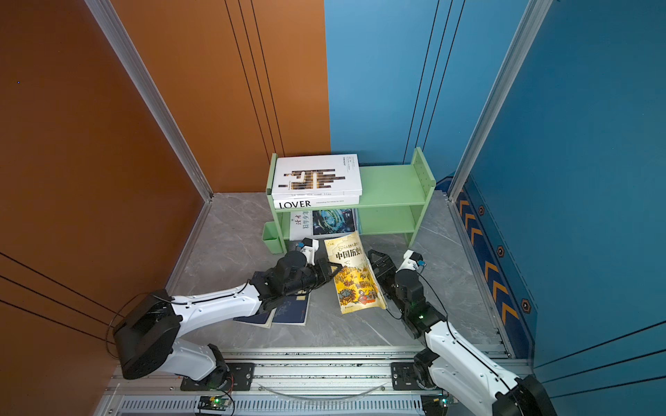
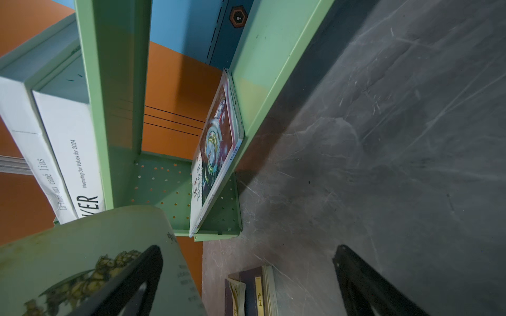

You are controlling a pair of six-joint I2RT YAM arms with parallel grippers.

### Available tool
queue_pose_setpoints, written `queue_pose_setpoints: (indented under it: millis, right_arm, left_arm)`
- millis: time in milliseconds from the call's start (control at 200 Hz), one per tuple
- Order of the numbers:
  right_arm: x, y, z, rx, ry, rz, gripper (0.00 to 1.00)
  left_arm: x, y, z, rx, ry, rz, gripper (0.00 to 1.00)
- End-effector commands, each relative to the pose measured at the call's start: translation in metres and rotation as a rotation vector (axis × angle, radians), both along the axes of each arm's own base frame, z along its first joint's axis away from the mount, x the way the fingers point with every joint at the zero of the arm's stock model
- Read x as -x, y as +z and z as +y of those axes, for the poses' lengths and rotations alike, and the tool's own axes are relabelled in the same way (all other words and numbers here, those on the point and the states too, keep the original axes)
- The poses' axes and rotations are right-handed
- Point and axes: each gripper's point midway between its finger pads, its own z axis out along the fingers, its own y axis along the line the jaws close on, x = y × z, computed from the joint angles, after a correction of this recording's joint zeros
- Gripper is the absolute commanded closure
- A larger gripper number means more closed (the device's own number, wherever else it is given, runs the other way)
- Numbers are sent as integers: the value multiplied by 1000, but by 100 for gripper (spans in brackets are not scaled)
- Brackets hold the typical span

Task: Stacking books/files
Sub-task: Place the book at the bookshelf.

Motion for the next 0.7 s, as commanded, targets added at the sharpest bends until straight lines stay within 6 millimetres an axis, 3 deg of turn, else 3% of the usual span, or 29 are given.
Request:
queue_pose_setpoints:
  millis: [0, 270, 521, 696]
  right_arm:
    - [-14, 8, -6, 26, -39, 21, 0]
    - [-33, 3, -14, -8, -62, 53, 0]
    - [-41, -19, -9, -44, -61, 125, 0]
    - [-47, -17, -5, -52, -50, 109, 0]
  left_arm:
    - [-18, 15, 5, 74, 81, -7, 100]
    - [-29, 6, 25, 57, 160, 37, 100]
    - [-33, 6, 28, 57, 179, 53, 100]
    - [-34, 9, 28, 15, 176, 39, 100]
